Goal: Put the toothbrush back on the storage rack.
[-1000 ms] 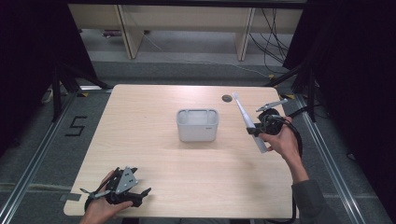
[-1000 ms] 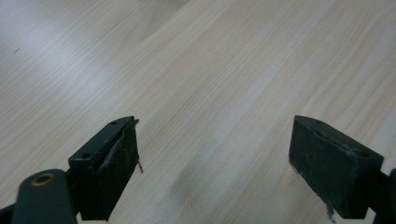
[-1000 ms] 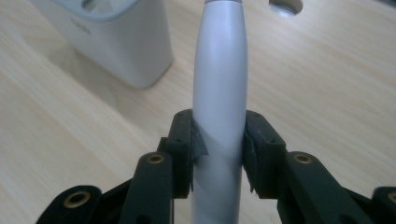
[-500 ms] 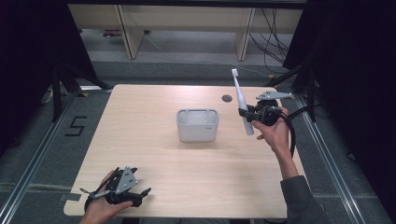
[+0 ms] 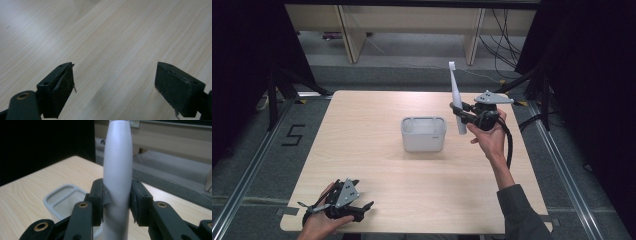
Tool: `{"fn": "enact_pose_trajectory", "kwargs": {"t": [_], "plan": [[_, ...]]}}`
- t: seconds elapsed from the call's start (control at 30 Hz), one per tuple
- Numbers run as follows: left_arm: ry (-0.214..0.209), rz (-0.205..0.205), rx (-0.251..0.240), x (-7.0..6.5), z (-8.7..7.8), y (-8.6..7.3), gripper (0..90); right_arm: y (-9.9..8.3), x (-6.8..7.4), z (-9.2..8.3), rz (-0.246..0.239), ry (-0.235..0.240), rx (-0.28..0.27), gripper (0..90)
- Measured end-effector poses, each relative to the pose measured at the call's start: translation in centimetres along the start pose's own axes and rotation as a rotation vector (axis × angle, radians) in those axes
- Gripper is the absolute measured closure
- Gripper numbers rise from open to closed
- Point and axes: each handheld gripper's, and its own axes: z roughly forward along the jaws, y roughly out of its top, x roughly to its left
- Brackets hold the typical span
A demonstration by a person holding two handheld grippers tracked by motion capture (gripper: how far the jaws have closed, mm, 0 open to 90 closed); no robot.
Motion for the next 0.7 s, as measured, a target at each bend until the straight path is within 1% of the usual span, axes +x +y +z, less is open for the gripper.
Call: {"fn": "enact_pose_trajectory", "kwargs": {"t": [0.03,0.07,0.1,0.13,0.2,0.23,0.27,0.3,0.33,0.37,0.4,0.43,0.47,0.5,0.53,0.57,0.6,0.63,0.67,0.7], "plan": [[-0.001,0.004,-0.006,0.0,0.0,0.0,15.3,0.2,0.2,0.1,-0.009,-0.002,-0.021,66.7],[-0.010,0.008,-0.003,0.0,-0.1,0.0,15.2,0.5,0.4,0.3,-0.005,0.013,-0.028,66.7],[-0.012,0.008,-0.002,0.0,-0.1,0.1,15.3,0.6,0.6,0.4,0.005,0.013,-0.029,66.7],[-0.009,0.003,-0.006,0.0,0.0,0.0,15.3,0.7,0.7,0.6,-0.004,0.011,-0.045,66.7],[-0.007,0.002,-0.008,0.0,0.0,0.0,15.3,1.0,1.0,1.0,-0.020,0.023,-0.053,66.7],[-0.008,0.002,-0.007,0.0,0.0,0.0,15.2,1.1,1.4,1.2,-0.010,0.032,-0.057,66.7],[-0.009,0.001,-0.008,0.0,-0.1,0.0,15.2,1.2,1.5,1.5,-0.019,0.032,-0.068,66.7],[-0.013,0.004,-0.005,0.0,-0.1,0.1,15.2,1.2,1.7,1.6,-0.009,0.037,-0.065,66.7],[-0.014,0.010,0.000,0.1,-0.2,0.1,15.2,1.3,1.9,1.9,-0.012,0.044,-0.072,66.7],[-0.018,0.009,0.000,0.1,-0.2,0.1,15.3,1.3,1.9,2.1,-0.020,0.040,-0.082,66.7],[-0.017,0.005,-0.002,0.1,-0.1,0.1,15.3,1.4,2.0,2.3,-0.014,0.056,-0.080,66.7],[-0.008,0.004,-0.008,0.0,-0.1,0.0,15.2,1.4,2.1,2.5,-0.022,0.050,-0.088,66.7],[-0.013,0.004,-0.005,0.0,-0.1,0.1,15.2,1.4,2.4,2.7,0.001,0.064,-0.071,66.7],[-0.018,0.011,0.000,0.1,-0.2,0.1,15.3,1.4,2.4,3.1,-0.020,0.061,-0.097,66.7],[-0.017,0.010,-0.001,0.1,-0.2,0.1,15.3,1.4,2.4,3.1,-0.020,0.061,-0.097,66.7],[-0.015,0.004,-0.007,0.1,-0.1,0.1,15.3,1.4,2.6,3.3,-0.012,0.058,-0.104,66.7],[-0.015,0.008,-0.005,0.1,-0.2,0.1,15.3,1.3,2.7,3.5,0.006,0.076,-0.090,66.7],[-0.017,0.010,-0.002,0.1,-0.2,0.1,15.3,1.3,2.8,3.7,0.001,0.071,-0.093,66.7],[-0.018,0.010,-0.002,0.1,-0.2,0.1,15.3,1.3,2.8,3.9,-0.006,0.075,-0.095,66.7],[-0.017,0.009,-0.003,0.1,-0.2,0.1,15.3,1.2,3.1,4.1,0.021,0.084,-0.090,66.7]]}}
